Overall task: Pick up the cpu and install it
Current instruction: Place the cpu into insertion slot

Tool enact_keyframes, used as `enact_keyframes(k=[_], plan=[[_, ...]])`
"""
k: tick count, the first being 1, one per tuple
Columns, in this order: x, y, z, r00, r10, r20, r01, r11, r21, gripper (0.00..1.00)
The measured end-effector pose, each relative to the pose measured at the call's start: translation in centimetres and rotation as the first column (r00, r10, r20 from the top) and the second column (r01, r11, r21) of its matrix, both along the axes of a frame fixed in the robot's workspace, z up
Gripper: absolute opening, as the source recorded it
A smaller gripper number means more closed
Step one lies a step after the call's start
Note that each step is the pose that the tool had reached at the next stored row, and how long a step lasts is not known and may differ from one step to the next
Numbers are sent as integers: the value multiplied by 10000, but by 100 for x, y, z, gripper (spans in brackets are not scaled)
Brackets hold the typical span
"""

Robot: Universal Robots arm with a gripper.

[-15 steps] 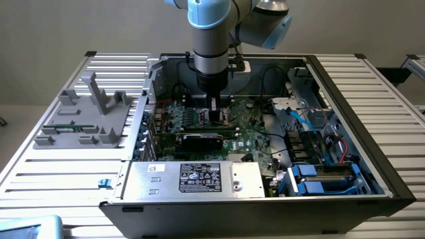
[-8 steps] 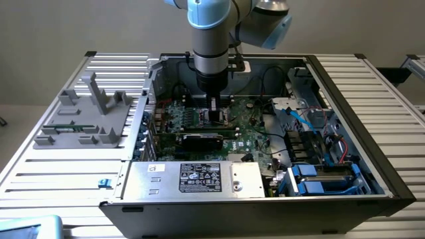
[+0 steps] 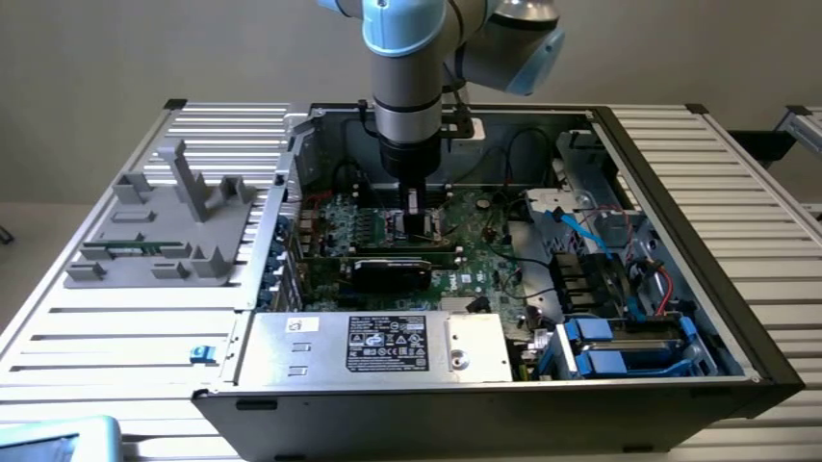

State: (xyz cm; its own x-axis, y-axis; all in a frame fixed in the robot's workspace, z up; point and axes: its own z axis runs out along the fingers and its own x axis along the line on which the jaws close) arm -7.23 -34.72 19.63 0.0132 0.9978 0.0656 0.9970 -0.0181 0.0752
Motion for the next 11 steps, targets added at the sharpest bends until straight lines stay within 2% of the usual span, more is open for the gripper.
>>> enact_keyframes(k=[11], plan=[[0, 0, -1, 10000, 0, 0, 0, 10000, 0, 56]])
